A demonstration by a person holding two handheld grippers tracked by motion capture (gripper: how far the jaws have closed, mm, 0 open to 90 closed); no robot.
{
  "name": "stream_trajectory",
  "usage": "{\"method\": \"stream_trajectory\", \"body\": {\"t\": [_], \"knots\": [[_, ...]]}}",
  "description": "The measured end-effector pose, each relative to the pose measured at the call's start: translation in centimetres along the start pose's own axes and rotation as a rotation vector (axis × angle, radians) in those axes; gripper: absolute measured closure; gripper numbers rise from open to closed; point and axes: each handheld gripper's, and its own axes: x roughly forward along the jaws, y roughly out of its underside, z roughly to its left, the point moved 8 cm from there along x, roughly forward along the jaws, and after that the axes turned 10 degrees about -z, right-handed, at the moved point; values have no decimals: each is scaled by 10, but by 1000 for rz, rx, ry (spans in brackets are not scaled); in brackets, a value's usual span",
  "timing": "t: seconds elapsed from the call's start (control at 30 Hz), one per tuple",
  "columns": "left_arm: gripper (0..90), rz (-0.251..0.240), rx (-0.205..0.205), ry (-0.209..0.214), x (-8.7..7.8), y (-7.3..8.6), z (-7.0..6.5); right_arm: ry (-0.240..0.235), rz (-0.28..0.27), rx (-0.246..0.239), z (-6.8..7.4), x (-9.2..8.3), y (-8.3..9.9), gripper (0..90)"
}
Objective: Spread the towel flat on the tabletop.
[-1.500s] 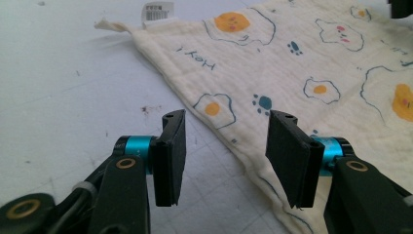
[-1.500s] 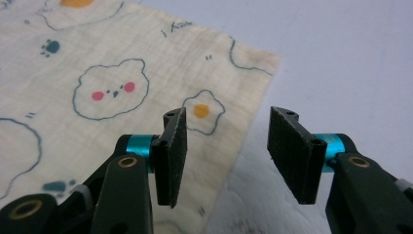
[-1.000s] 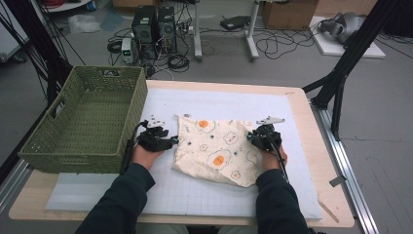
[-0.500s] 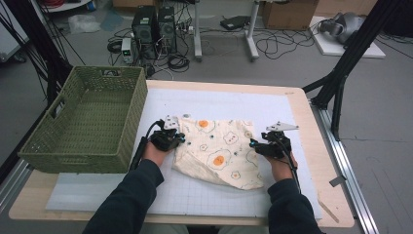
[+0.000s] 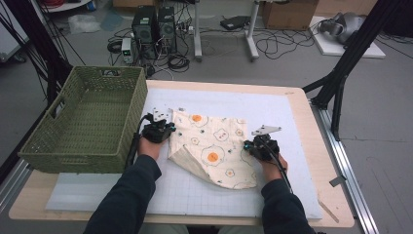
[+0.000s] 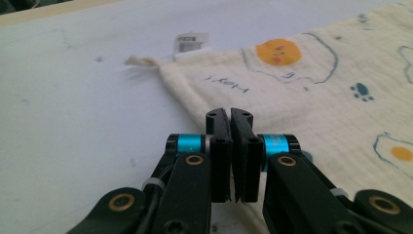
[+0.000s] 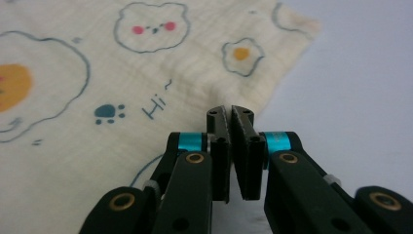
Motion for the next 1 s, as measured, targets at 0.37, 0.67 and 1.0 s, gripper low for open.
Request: {"method": "stream_trajectory", "body": {"t": [0.37, 0.67, 1.0], "knots": [[425, 24, -88, 101, -16, 2, -10, 33, -54, 96, -15, -18, -1, 551], [441, 56, -41, 153, -35, 12, -28, 6, -61, 80, -9, -45, 13, 494], [599, 125, -10, 185, -45, 29, -38, -71, -43, 76, 9, -54, 28, 543]]}}
